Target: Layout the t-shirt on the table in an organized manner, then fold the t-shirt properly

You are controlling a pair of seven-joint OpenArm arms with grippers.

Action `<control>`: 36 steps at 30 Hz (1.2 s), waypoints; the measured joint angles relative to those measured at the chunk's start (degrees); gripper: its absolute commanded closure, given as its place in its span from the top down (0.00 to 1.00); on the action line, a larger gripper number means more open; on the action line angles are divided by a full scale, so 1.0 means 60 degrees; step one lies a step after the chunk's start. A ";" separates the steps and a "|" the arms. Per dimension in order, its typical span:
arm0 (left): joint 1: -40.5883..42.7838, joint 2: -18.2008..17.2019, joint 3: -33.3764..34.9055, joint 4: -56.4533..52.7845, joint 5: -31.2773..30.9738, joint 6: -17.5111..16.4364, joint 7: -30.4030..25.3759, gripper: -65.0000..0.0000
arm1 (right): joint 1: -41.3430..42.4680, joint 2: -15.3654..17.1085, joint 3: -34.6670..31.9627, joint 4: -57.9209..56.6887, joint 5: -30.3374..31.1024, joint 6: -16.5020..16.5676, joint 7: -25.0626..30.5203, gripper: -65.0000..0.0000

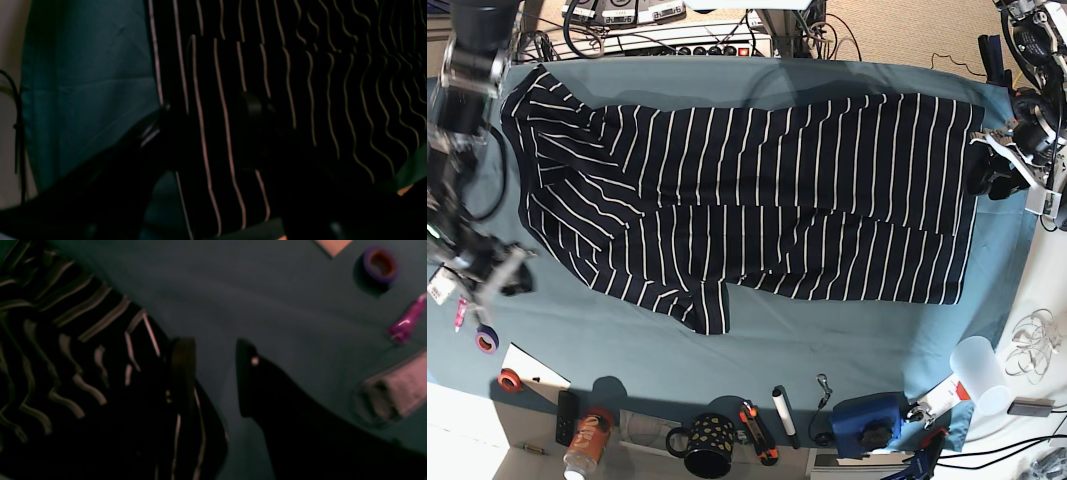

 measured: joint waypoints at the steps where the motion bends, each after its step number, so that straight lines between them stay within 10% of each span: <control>1: 0.0000 0.0000 0.0000 0.0000 -0.0007 -0.0004 0.0004 0.40 | 0.0299 -0.0080 -0.0393 -0.0495 -0.0204 0.0015 0.0033 0.31; 13: 0.0007 0.0000 0.0000 0.0000 -0.0044 0.0000 -0.0430 0.40 | 0.1410 -0.1523 -0.1869 -0.2696 -0.0882 0.0361 -0.0484 0.31; 16: 0.0007 0.0000 0.0000 0.0000 -0.0044 0.0000 -0.0430 0.40 | 0.1406 -0.1515 -0.1865 -0.2645 -0.0787 0.0361 -0.0911 0.06; 36: 0.0011 0.0004 0.0000 0.0000 -0.0113 0.0000 -0.0503 0.40 | -0.0204 0.0933 -0.1963 0.2543 0.3869 0.0612 -0.4204 0.00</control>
